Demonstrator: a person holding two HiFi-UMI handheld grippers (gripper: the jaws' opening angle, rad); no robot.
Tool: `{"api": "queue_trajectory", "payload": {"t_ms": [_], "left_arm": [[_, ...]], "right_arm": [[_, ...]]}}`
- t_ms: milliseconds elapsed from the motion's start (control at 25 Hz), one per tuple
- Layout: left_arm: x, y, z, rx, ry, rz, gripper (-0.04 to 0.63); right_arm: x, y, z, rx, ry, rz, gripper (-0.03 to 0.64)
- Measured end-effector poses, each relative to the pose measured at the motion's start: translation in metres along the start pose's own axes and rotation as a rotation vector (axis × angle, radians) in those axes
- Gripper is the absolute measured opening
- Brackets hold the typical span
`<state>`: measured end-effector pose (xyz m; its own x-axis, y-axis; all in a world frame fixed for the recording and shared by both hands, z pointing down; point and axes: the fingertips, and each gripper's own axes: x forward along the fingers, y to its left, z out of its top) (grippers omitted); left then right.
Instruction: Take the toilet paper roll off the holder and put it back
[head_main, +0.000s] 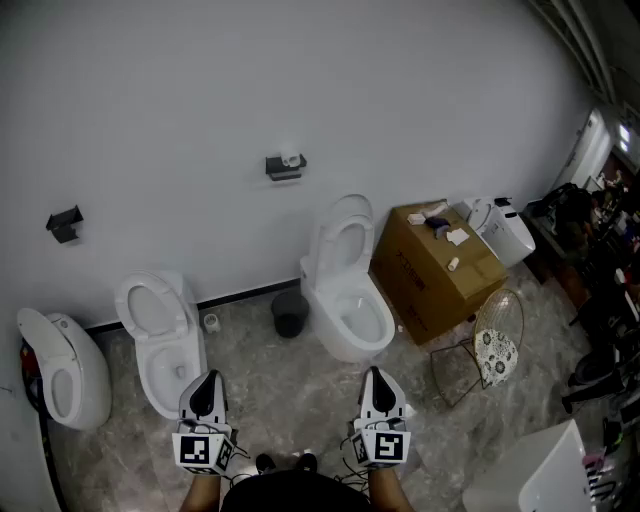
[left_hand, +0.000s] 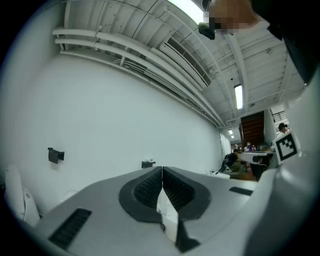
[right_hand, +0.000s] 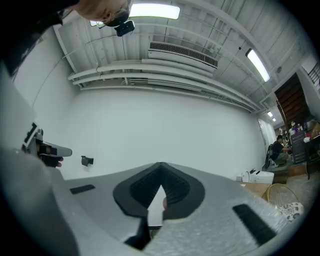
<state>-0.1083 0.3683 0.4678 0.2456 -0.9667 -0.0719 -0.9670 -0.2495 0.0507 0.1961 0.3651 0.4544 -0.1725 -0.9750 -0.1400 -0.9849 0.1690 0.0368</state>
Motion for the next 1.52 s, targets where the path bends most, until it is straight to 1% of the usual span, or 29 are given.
{"api": "queue_trajectory", "payload": {"t_ms": [320,560,1280,1400,1520], "left_arm": [[-0.003,0.004,0.006,-0.006,0.003,0.005,0.003],[-0.001,0.005,0.000,-0.006,0.003,0.002,0.003],[0.006,0.006,-0.006,-0.006,0.017,-0.016,0.003],[0.008,0.006,-0.002,-0.009,0.024,-0.010,0.003],[0.009,0.008,-0.008,-0.007,0.018,-0.009,0.003]], "right_arm": [[0.002,0.007,0.000,-0.005,0.001,0.012,0.002],[0.005,0.011,-0.001,-0.011,0.006,0.030,0.003],[0.010,0.011,-0.010,-0.031,0.052,0.024,0.008],[0.012,0.009,-0.010,-0.028,0.049,0.015,0.047],[0.015,0.007,-0.013,-0.027,0.051,0.014,0.083]]}}
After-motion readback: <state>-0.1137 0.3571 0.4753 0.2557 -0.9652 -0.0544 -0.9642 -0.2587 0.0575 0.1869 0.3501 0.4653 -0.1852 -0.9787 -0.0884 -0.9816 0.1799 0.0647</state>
